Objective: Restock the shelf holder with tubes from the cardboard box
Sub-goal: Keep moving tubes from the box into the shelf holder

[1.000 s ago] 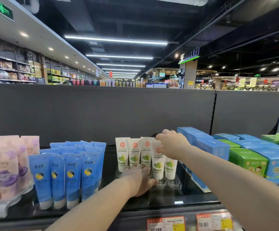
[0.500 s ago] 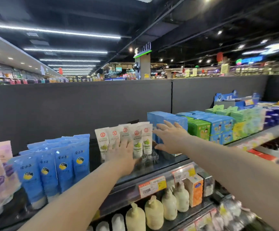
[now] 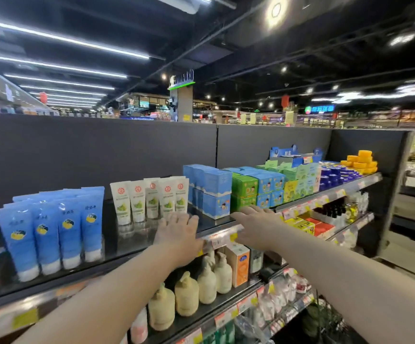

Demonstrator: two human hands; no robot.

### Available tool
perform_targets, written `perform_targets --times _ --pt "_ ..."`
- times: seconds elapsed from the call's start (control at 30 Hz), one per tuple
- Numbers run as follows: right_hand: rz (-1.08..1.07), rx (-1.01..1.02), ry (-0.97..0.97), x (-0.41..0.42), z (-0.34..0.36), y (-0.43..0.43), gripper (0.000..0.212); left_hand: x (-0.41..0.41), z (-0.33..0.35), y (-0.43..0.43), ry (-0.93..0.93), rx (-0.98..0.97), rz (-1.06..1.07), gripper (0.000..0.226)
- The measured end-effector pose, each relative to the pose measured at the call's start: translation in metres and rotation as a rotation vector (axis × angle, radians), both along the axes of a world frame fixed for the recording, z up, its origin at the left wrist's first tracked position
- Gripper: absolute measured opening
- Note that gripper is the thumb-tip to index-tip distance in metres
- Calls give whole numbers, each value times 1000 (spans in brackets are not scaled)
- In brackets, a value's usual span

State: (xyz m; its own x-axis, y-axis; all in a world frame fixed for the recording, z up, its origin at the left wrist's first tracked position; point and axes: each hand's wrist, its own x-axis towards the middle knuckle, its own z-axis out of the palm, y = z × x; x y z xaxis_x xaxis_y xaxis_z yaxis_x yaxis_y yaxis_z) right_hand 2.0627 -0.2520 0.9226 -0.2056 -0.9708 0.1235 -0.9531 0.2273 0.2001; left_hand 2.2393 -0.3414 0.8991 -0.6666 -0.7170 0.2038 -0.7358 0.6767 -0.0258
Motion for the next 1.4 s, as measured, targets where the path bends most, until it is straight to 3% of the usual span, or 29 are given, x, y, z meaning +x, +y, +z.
perform_targets --times 0.23,0.57,0.77,1.13,1.4 --pt "-157 24 13 -45 -8 137 65 -66 -10 98 -23 47 -127 66" --pt "-581 85 -89 -111 -41 416 62 -185 -60 324 -59 152 -468 67" --pt "-767 51 -157 -122 -48 531 61 -237 -66 434 -133 151 -706 68" --pt "-948 109 -229 -198 -89 627 66 -357 -93 520 -212 117 -876 67" --pt "-972 122 -238 -323 -107 613 62 -486 -121 511 -256 173 -894 66"
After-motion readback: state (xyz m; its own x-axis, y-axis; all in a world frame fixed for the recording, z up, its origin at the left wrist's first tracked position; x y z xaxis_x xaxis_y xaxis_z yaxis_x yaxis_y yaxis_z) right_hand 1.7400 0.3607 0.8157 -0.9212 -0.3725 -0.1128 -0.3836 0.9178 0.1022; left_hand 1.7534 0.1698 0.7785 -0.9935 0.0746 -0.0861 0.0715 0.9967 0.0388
